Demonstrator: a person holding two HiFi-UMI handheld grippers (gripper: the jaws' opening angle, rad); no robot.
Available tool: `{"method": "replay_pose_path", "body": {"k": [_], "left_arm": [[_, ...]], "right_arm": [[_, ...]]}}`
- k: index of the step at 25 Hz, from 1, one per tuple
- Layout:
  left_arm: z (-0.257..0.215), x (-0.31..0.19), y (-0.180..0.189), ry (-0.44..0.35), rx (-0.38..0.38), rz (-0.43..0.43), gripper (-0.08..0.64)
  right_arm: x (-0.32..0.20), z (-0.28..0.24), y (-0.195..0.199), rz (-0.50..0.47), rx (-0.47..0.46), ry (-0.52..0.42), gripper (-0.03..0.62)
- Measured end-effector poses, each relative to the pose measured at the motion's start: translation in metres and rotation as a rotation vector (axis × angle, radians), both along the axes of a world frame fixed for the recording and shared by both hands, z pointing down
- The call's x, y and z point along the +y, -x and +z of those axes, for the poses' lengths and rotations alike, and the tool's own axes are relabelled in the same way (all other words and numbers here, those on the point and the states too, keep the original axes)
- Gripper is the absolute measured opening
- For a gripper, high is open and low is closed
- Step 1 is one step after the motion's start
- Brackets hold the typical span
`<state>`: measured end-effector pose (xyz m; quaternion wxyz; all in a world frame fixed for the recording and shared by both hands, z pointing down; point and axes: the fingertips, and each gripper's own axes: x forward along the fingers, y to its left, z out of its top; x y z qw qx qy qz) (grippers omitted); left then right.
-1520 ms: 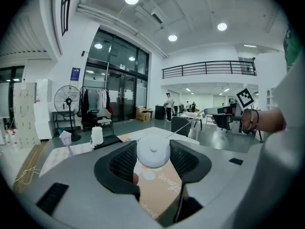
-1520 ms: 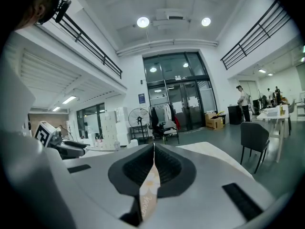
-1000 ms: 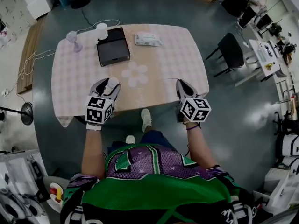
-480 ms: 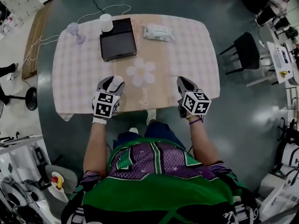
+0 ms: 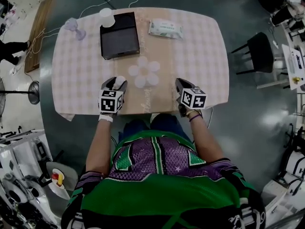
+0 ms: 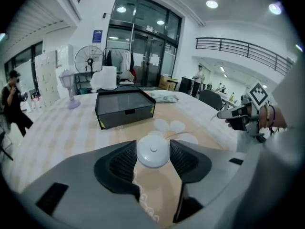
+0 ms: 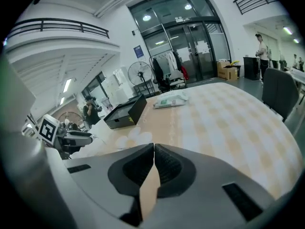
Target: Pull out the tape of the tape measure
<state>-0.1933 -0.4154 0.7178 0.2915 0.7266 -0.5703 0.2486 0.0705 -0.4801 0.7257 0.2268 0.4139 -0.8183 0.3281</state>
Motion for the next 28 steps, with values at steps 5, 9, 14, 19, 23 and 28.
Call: {"method": "replay_pose_path", "body": {"k": [5, 9, 14, 19, 23, 28], "left_arm": [[0.027, -0.007, 0.006, 0.056, 0.039, -0.094, 0.241], [0.051, -0.004, 0.008, 0.119, 0.019, -0.122, 0.241], [0.073, 0.001, 0.006, 0.177, -0.005, -0.142, 0.241], [0.085, 0.002, 0.005, 0.218, -0.071, -0.124, 0.241], [0.088, 0.0, 0.005, 0.217, -0.117, -0.111, 0.256], [0.079, 0.005, 0.004, 0.238, -0.1, -0.128, 0.313]], "right_arm": [[-0.016, 0.032, 0.001, 0.018, -0.033, 0.079, 0.015], [-0.022, 0.053, 0.008, 0.012, -0.05, 0.137, 0.015], [-0.024, 0.07, 0.014, 0.003, -0.03, 0.183, 0.014], [-0.022, 0.079, 0.013, -0.01, -0.017, 0.212, 0.016], [-0.02, 0.081, 0.011, -0.011, -0.019, 0.22, 0.05], [-0.02, 0.078, 0.005, 0.007, 0.004, 0.216, 0.104]]}}
